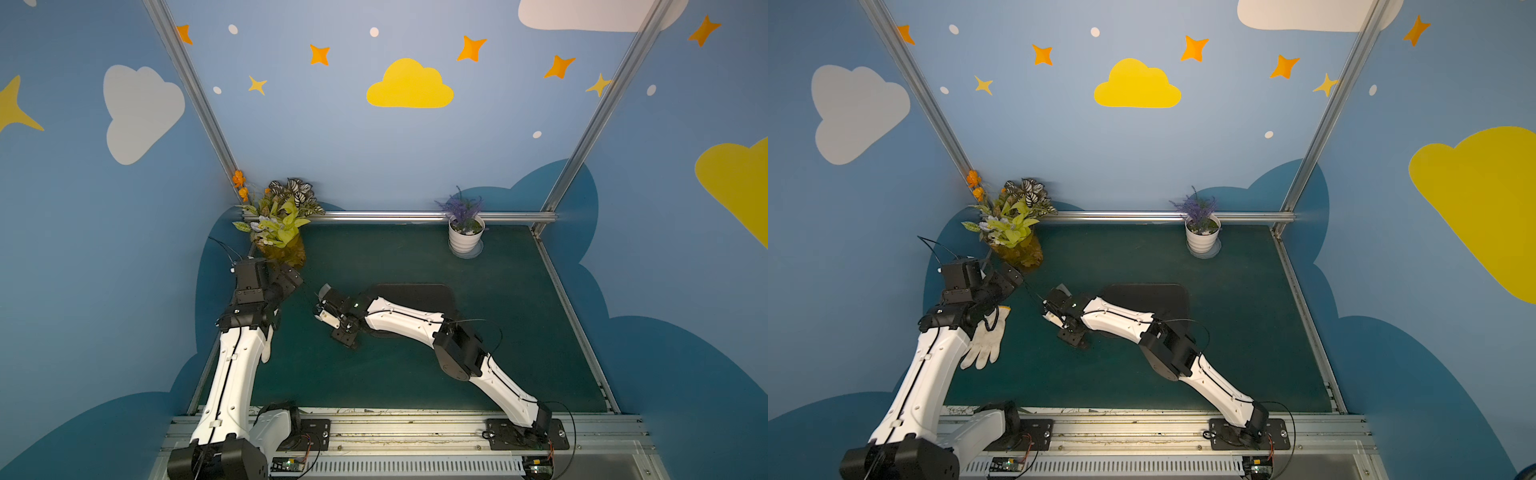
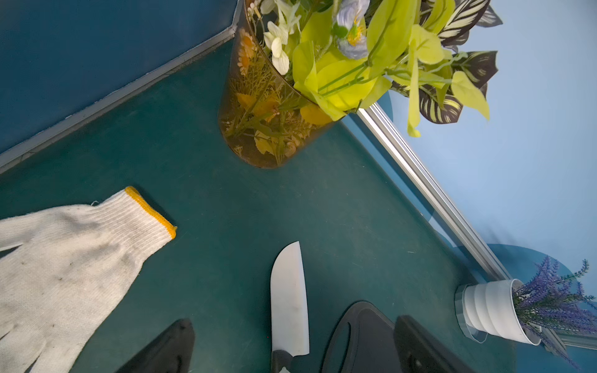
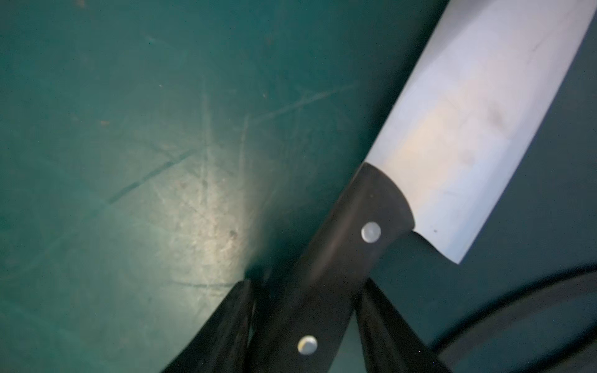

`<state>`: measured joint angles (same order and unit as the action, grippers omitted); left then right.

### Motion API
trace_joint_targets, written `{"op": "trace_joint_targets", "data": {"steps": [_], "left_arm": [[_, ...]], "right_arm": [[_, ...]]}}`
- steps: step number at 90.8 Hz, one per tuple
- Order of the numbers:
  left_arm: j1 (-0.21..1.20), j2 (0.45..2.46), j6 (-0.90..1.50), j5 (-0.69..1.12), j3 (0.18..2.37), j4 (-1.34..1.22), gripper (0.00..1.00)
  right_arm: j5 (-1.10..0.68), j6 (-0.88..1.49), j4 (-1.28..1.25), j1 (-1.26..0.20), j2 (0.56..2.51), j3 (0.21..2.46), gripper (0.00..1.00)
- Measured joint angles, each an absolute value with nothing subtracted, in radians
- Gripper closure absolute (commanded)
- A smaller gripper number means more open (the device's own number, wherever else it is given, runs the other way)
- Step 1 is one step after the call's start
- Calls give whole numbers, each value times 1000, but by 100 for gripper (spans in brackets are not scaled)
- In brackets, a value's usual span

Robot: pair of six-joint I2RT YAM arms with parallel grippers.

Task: Align the knife with the edge of the cutting board
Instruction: Pick up the knife at the center of the board.

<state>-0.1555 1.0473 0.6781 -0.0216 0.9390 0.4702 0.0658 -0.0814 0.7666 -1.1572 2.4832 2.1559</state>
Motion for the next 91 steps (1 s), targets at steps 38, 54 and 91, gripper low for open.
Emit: {"op": "trace_joint_targets", "data": {"steps": [38, 54, 91], "left_arm": [[-157, 1054, 678, -17, 939, 470, 0], [-157, 1056, 677, -14, 939, 470, 0], [-157, 1062, 677, -14, 940, 471, 0]], "right_arm": [[145, 28, 784, -1167, 2481, 2156, 36], [156, 98, 819, -1167, 2477, 2156, 40], [160, 207, 968, -1157, 2481, 2197, 42]]}}
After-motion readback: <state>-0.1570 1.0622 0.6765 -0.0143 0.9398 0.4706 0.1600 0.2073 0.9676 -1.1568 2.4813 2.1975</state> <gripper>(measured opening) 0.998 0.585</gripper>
